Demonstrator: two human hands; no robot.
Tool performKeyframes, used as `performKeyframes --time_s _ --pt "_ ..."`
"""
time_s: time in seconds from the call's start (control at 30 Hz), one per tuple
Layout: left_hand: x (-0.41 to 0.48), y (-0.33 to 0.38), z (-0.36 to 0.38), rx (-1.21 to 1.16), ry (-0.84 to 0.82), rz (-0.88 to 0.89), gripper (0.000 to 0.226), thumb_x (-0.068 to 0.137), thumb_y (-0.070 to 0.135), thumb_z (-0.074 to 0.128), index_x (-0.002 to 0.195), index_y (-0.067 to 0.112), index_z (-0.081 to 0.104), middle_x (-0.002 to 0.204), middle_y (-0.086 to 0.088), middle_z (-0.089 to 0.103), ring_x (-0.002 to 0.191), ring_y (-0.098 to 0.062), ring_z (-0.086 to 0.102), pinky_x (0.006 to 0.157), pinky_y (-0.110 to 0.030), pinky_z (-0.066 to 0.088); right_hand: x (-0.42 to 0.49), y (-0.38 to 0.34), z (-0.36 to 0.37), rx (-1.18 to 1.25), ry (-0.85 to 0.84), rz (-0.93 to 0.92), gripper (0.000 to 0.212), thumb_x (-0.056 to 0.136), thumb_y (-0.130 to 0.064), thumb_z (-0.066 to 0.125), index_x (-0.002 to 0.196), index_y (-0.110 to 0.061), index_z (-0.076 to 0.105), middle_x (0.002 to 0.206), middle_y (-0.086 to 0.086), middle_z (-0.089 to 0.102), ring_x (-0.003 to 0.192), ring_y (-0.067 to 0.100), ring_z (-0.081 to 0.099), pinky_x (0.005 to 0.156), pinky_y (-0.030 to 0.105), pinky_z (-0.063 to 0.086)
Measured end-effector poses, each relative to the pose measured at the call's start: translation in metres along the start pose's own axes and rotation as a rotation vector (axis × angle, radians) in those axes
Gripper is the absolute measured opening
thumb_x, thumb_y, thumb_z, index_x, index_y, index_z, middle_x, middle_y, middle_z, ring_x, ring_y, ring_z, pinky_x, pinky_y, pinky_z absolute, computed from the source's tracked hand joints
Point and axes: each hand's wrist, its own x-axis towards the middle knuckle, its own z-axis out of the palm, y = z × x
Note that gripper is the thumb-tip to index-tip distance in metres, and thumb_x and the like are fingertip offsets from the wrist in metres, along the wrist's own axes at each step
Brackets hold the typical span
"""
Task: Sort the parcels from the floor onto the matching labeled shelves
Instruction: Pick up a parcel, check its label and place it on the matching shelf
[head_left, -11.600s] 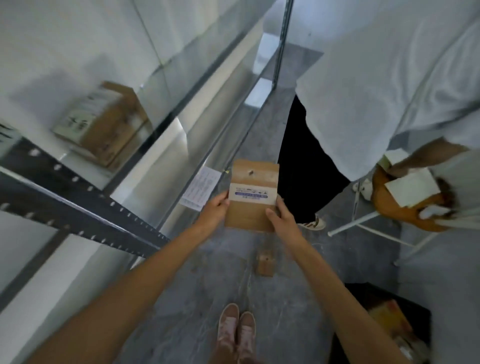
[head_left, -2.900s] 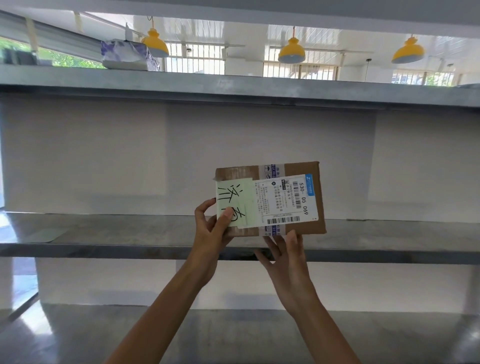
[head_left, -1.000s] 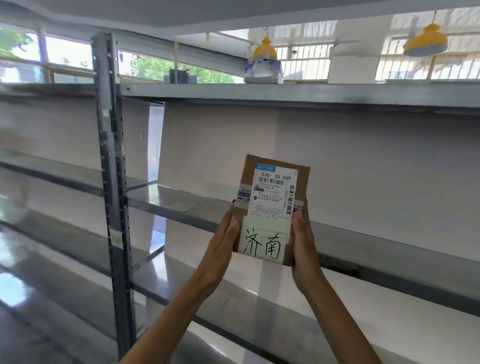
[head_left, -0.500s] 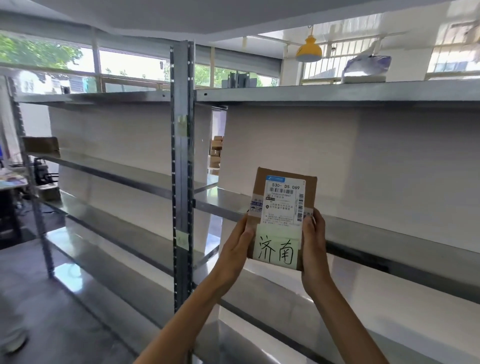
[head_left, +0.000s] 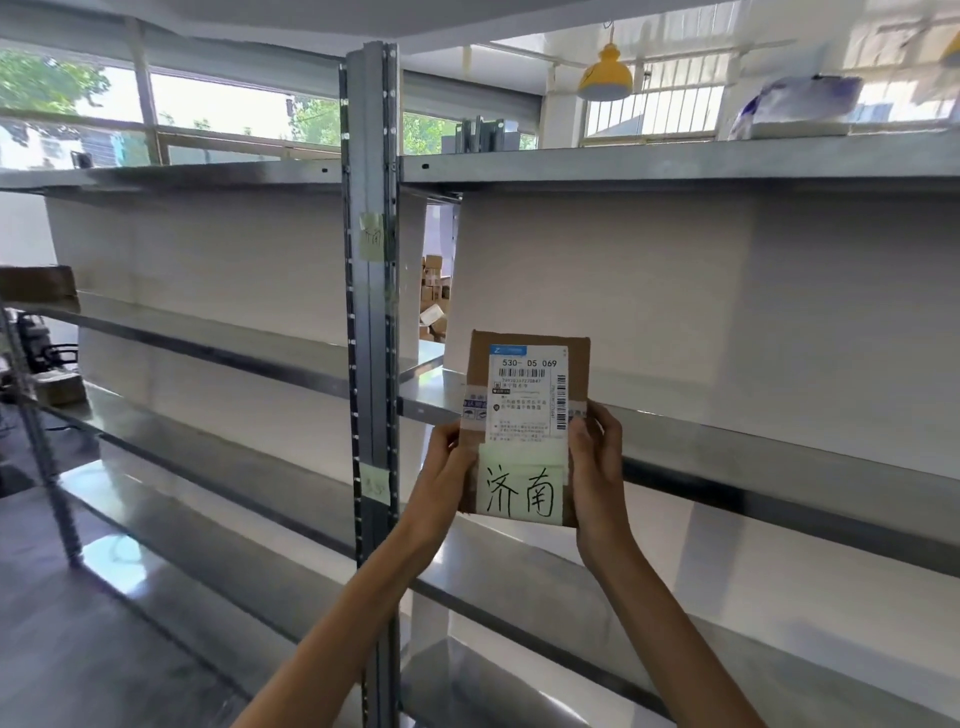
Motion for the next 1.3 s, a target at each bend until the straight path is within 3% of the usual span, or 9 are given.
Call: performKeyframes --time_s 0.17,0.5,0.7,0.83,1.03,1.3 --pt "0.024 -0.003 -0.009 -0.042 0.008 0.006 0.009 0.098 0.024 0.038 0.1 0.03 0.043 0.096 0.003 0.061 0.07 0.003 0.069 0.05 -0.011 0.051 0.018 0.012 0.012 0.006 0.021 -0.012 0.035 0.079 -0.052 0.048 0.114 -0.045 0.043 0.117 -0.02 0.06 0.098 0.002 0.067 0.067 0.022 0.058" --pt "0.078 -0.018 -0.026 -0.062 0.0 0.042 0.006 0.098 0.029 0.037 0.1 0.027 0.042 0.099 0.001 0.061 0.073 0.002 0.07 0.054 -0.013 0.053 0.077 0.048 0.026 0.033 0.067 -0.024 0.019 0.095 -0.035 0.046 0.113 -0.042 0.047 0.12 -0.012 0.061 0.093 -0.002 0.067 0.063 0.018 0.056" --pt "0.127 -0.017 -0.039 -0.037 -0.021 0.052 0.009 0.098 0.031 0.036 0.105 0.027 0.04 0.1 -0.001 0.061 0.073 0.002 0.07 0.052 -0.013 0.053 0.124 0.063 0.037 0.048 0.092 -0.042 0.023 0.094 -0.037 0.047 0.117 -0.034 0.05 0.119 -0.003 0.064 0.093 0.005 0.069 0.062 0.021 0.057" --pt "0.158 -0.019 -0.045 -0.044 -0.028 0.07 0.005 0.098 0.027 0.037 0.101 0.028 0.041 0.1 0.0 0.062 0.072 0.002 0.07 0.052 -0.013 0.053 0.151 0.071 0.042 0.045 0.12 -0.07 0.024 0.096 -0.034 0.046 0.119 -0.03 0.049 0.118 -0.004 0.063 0.091 0.0 0.068 0.062 0.017 0.055" --pt "0.183 -0.027 -0.054 -0.047 -0.039 0.099 0.007 0.098 0.027 0.038 0.1 0.032 0.042 0.097 0.005 0.063 0.073 0.003 0.069 0.051 -0.013 0.052 0.171 0.08 0.049 0.032 0.126 -0.081 0.044 0.082 -0.049 0.049 0.122 -0.031 0.047 0.12 -0.006 0.063 0.093 0.003 0.068 0.063 0.02 0.056" --pt "0.196 -0.039 -0.076 -0.084 -0.069 0.111 0.009 0.096 0.033 0.041 0.104 0.032 0.044 0.103 0.002 0.063 0.081 -0.005 0.071 0.056 -0.017 0.055 0.179 0.088 0.064 0.012 0.157 -0.091 0.043 0.08 -0.049 0.05 0.12 -0.033 0.049 0.12 -0.006 0.064 0.104 0.011 0.066 0.075 0.032 0.06"
